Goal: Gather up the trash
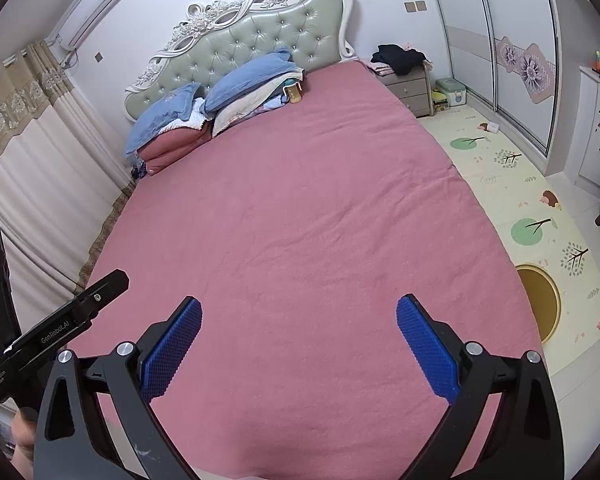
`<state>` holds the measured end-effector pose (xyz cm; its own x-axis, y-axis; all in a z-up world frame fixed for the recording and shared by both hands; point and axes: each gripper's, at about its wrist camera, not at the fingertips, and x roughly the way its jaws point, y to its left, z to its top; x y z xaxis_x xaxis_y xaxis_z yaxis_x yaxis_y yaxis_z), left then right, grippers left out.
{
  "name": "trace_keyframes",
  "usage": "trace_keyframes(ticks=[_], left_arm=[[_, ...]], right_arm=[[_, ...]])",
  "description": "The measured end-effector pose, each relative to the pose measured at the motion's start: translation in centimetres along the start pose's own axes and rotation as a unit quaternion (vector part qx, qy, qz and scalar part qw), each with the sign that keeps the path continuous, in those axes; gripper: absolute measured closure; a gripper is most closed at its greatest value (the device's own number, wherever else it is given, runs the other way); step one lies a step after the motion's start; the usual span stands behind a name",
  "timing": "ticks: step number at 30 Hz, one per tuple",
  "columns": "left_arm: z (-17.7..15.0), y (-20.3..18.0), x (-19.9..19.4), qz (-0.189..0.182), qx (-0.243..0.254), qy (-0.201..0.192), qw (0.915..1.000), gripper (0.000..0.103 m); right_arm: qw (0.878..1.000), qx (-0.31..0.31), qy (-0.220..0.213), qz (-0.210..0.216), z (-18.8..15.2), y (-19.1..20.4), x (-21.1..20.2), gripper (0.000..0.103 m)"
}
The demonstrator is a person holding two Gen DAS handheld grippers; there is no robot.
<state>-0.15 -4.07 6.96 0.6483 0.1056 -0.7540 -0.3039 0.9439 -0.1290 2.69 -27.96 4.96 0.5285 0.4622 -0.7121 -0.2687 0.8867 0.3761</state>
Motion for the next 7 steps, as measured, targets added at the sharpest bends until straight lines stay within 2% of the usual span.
trace_keyframes(ticks=[7], left_arm=[[-0.11, 0.42, 0.25, 0.001, -0.007, 0.013, 0.9999, 0.004]], right_arm=[[1.000, 0.001, 0.007, 0.001, -0.21, -0.01, 0.23, 0.009]])
